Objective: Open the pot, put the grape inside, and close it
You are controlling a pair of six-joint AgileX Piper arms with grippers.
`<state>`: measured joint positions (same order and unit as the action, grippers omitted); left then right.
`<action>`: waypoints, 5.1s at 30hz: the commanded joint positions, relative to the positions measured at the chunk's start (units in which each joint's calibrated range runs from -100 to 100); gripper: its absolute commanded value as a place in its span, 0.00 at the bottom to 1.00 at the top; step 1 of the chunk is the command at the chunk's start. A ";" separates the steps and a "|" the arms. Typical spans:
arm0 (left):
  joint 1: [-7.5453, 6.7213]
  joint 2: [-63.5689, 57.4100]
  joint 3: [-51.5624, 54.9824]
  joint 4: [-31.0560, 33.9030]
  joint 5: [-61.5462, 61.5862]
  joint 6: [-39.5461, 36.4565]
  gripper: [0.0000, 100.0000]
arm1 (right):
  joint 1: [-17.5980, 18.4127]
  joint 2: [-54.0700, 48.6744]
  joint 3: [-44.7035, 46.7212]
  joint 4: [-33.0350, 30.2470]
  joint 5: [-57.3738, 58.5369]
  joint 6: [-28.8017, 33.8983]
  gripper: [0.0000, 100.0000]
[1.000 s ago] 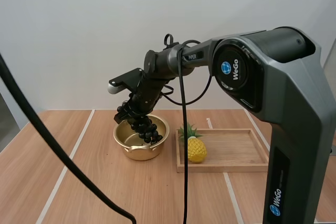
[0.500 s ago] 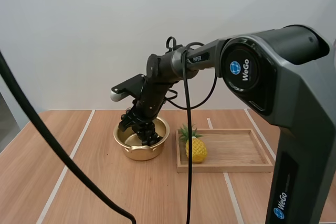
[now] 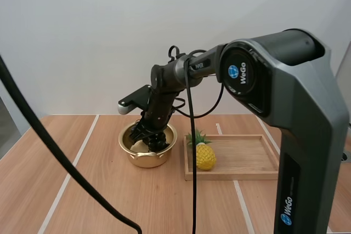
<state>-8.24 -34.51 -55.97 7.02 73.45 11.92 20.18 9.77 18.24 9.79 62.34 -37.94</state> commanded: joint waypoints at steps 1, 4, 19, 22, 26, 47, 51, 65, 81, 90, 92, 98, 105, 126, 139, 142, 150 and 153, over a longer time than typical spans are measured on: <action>-0.02 -0.29 -0.26 0.59 -2.08 0.08 0.00 | -0.10 1.13 0.42 -1.55 1.69 0.02 0.00; -0.02 -0.29 -0.26 0.59 -2.08 0.08 0.00 | -0.10 2.37 0.28 -1.55 0.37 0.02 0.00; -0.02 -0.29 -0.26 0.59 -2.08 0.08 0.00 | -0.10 4.18 0.28 0.51 -1.31 -0.07 0.00; -0.02 -0.29 -0.26 0.59 -2.08 0.08 0.00 | -0.10 4.18 0.20 1.13 -0.91 -0.16 0.35; -0.02 -0.29 -0.26 0.59 -2.08 0.08 0.00 | -0.10 4.18 -0.16 2.18 0.73 -0.17 1.00; -0.02 -0.29 -0.26 0.48 -2.45 0.08 0.00 | -0.12 -9.81 -6.86 0.75 4.54 2.83 1.00; -0.02 -0.29 -0.26 0.48 -2.62 0.08 0.00 | -0.20 -15.37 -6.86 -2.53 3.60 5.73 1.00; -0.02 -0.29 -0.26 0.48 -2.62 0.08 0.00 | -10.33 -41.92 -6.86 -2.86 -1.46 11.02 1.00; -0.02 -0.29 -0.26 0.48 -2.62 0.08 0.00 | -19.51 -64.78 -6.86 -7.70 -12.04 14.52 1.00; -0.02 -0.29 -0.26 0.37 -1.16 -0.48 0.00 | -19.51 -67.96 -6.86 -12.12 -12.39 17.76 0.00; -0.02 0.05 -0.26 0.37 1.04 -1.61 0.00 | -19.51 -68.38 -6.86 -12.12 -13.18 17.77 0.00; -0.02 4.09 -0.26 0.37 16.34 -2.10 0.00 | -19.51 -68.64 -7.15 -12.12 -14.10 17.77 0.00; -0.02 10.69 -0.26 0.37 26.55 -2.10 0.00 | -19.51 -68.64 -7.11 -12.26 -14.75 17.77 0.00; -0.02 9.59 35.48 -3.65 26.55 3.84 0.00 | -19.51 -68.64 -7.11 -12.34 -14.75 17.77 0.00; -0.02 9.25 66.95 -4.78 26.55 17.25 0.00 | -19.51 -68.64 -7.11 -13.53 -14.75 17.77 0.00; -0.02 10.15 69.95 -5.12 26.55 20.41 0.00 | -19.51 -68.64 -7.11 -13.53 -14.75 17.77 0.00; -0.02 17.56 70.30 -6.56 26.55 24.98 0.00 | -19.51 -68.64 -7.11 -13.53 -14.75 17.77 0.00; -0.02 20.74 70.30 -6.56 26.55 25.87 0.00 | -19.51 -68.64 -7.11 -13.53 -14.75 17.77 0.00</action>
<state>-8.24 -15.62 14.15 1.59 100.00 36.72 0.86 -58.13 11.95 -3.31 49.24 -20.27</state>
